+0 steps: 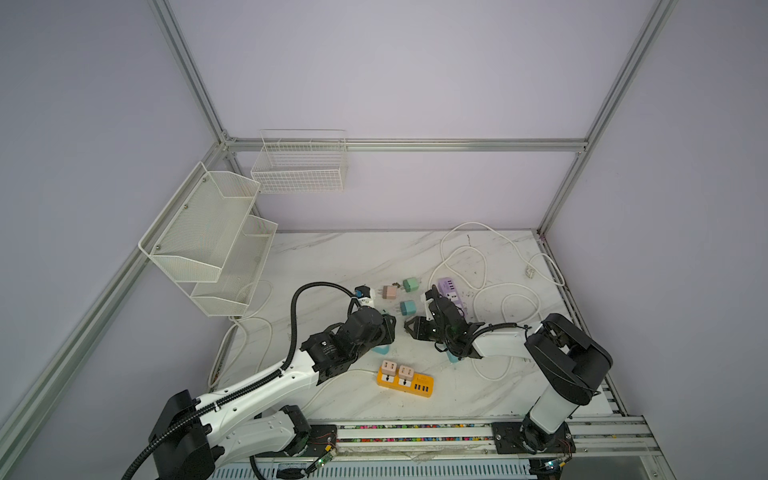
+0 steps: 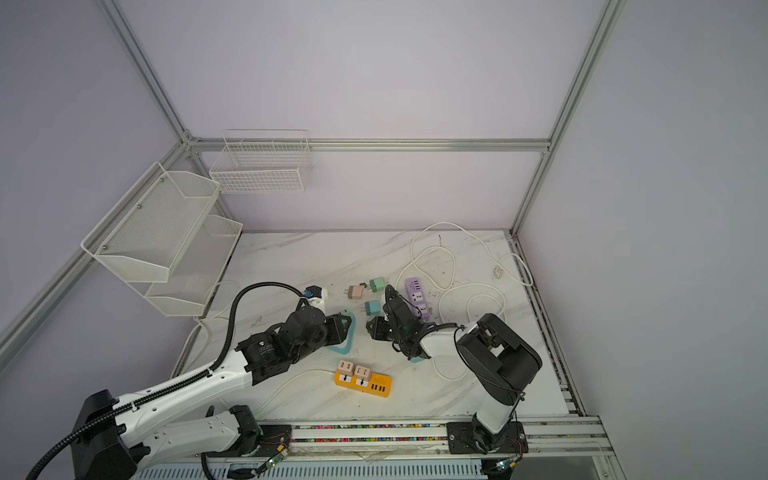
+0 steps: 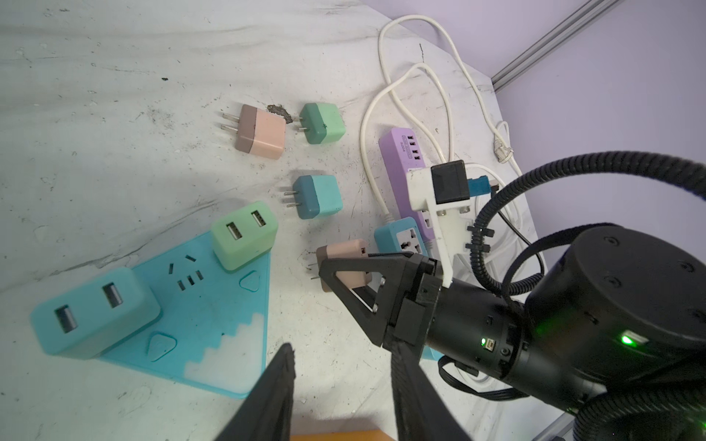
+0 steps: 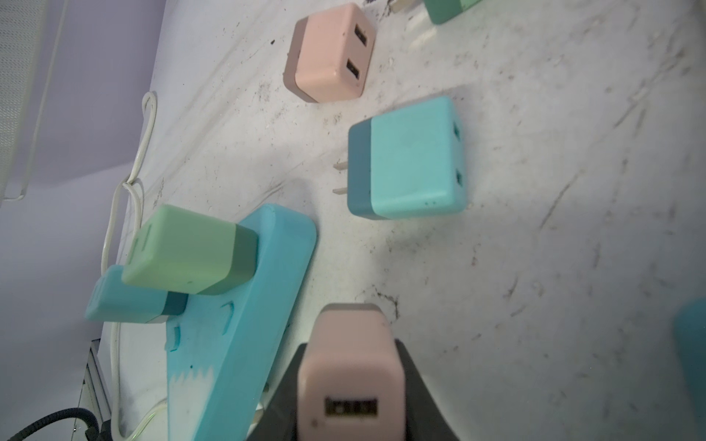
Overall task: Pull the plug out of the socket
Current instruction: 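Lower the pink adapter beside the loose adapters and open the right gripper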
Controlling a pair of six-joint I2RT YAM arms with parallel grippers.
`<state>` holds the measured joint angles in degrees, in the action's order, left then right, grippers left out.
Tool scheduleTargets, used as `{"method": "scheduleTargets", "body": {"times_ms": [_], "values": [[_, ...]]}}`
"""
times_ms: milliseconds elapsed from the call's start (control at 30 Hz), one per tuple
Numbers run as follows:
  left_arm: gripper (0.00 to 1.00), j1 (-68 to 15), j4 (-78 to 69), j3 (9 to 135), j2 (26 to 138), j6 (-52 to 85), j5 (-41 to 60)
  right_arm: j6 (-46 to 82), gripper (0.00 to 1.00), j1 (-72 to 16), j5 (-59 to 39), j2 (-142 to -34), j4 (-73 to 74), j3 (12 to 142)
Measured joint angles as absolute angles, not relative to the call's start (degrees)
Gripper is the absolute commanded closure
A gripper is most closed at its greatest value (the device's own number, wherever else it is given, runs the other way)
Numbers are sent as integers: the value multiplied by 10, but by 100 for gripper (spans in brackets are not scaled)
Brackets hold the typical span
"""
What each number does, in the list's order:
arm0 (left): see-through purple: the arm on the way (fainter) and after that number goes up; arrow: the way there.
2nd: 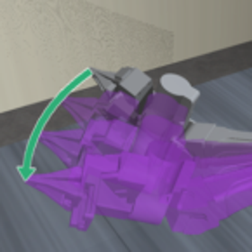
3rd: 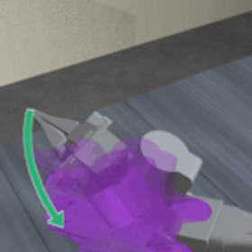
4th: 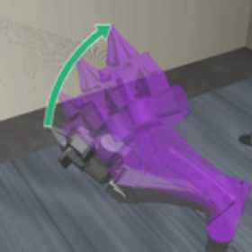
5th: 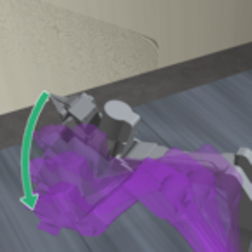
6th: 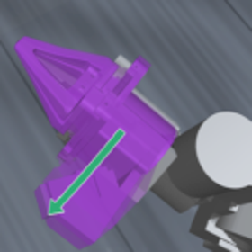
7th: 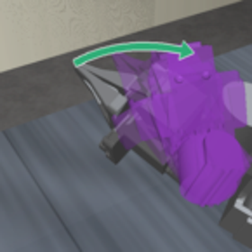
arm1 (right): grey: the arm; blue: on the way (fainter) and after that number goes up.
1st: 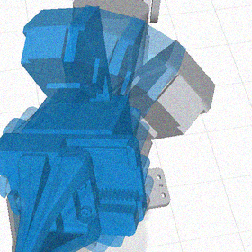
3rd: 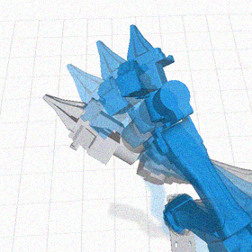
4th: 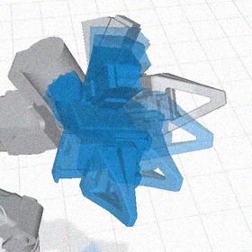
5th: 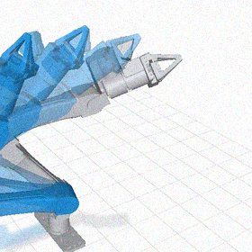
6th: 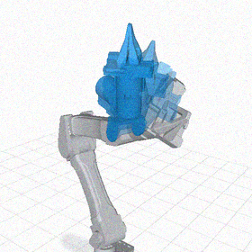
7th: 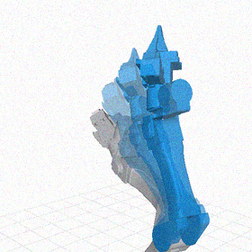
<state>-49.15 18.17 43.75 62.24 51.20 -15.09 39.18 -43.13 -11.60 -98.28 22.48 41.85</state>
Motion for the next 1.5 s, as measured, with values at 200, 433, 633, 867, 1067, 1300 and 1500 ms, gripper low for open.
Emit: {"method": "scheduleTargets", "body": {"times_ms": [200, 433, 633, 867, 1067, 1300, 1500], "values": [[58, -491, 185, 432, 621, 512, -153, 392, 86, -431, -114, -1012, 231, 441], [58, -487, 185, 431, 621, 513, -153, 391, 78, -431, -105, -1036, 241, 460], [57, -485, 189, 431, 621, 513, -154, 386, 68, -431, -88, -1039, 238, 465], [57, -484, 191, 431, 620, 514, -154, 367, 54, -432, -62, -1037, 207, 471], [57, -484, 207, 431, 605, 514, -156, 348, 44, -432, -42, -1014, 159, 471], [55, -484, 223, 431, 587, 519, -155, 323, 37, -432, -34, -970, 104, 471], [55, -484, 243, 431, 564, 540, -149, 299, 35, -450, -27, -928, 58, 471]]}}
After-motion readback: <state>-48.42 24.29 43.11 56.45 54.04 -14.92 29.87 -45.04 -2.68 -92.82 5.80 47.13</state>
